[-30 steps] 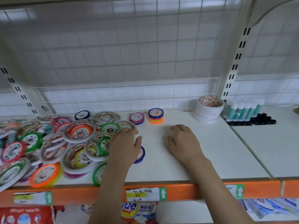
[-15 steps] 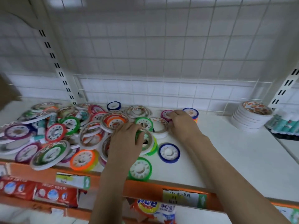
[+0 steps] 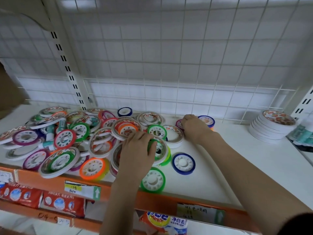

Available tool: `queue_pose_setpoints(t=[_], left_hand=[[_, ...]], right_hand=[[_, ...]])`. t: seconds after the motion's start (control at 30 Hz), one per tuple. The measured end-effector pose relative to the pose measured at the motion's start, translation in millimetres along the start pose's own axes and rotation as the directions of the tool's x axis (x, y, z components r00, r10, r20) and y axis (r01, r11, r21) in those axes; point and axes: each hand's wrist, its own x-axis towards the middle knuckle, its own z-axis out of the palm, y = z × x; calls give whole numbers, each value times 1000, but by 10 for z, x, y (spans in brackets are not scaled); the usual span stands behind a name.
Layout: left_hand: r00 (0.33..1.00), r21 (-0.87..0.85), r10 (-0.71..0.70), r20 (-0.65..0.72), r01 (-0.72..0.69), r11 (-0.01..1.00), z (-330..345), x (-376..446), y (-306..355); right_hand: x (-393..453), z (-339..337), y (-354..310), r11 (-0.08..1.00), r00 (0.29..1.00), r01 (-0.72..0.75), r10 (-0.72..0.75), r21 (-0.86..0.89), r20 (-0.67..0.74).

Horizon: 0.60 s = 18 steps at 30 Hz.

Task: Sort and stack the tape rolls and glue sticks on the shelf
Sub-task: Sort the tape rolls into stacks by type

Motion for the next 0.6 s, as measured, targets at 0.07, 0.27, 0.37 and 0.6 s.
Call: queue_pose_setpoints(t=[0.07,0.27,0.37,0.6], left_hand=[[1000,4,1,0,-1,1000,17,-2,12],[1000,20,3,14,-3,1000,45,39,66],[1000,25,26,-1,-26,999,54,64,131],[980,116,86,177,-108,987,117,284,381]], right_hand=[[-31,4,26,1000,1000,-3,3,14,-10],[-179,-15,128,990,998,2,6,138,-56],[-245,-75,156,976,996,17,3,216,-92],[-495,-111,209,938,967,68,21,340,-253]])
